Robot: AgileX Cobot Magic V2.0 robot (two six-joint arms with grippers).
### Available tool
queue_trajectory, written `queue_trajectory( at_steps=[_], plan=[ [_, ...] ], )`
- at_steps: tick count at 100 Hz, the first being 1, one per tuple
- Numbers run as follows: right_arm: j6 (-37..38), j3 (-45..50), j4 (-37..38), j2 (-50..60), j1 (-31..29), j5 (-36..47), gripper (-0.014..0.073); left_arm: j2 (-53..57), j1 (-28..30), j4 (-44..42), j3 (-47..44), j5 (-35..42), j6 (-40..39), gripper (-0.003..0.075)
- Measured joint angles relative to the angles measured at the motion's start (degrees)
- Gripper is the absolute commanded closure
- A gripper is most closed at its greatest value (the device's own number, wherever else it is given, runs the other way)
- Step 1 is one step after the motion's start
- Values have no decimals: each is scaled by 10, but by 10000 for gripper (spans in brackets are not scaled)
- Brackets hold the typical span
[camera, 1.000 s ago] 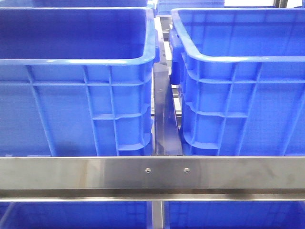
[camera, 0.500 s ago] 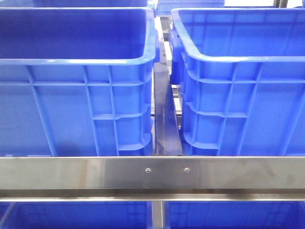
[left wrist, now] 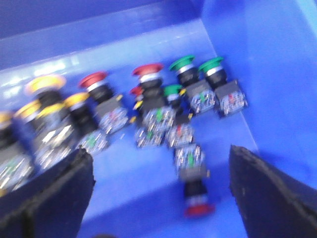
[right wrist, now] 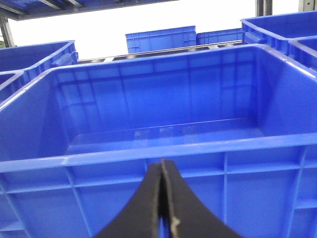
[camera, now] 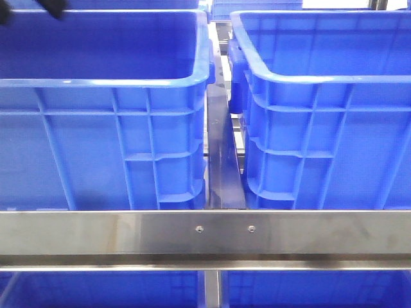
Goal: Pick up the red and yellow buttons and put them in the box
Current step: 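Lower the left gripper into the button bin and grasp a red-capped button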
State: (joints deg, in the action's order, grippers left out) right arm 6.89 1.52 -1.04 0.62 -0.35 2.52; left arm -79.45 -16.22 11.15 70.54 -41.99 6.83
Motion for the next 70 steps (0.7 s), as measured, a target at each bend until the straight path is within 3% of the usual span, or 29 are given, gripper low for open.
queue_trajectory(
  at_steps=[34, 70],
  plan=[
    [0, 0, 0, 0, 0, 0, 662, -160, -5, -5, 103, -15, -1, 185],
    [0, 0, 0, 0, 0, 0, 662, -234, -5, -5, 114, -5, -1, 185]
  ],
)
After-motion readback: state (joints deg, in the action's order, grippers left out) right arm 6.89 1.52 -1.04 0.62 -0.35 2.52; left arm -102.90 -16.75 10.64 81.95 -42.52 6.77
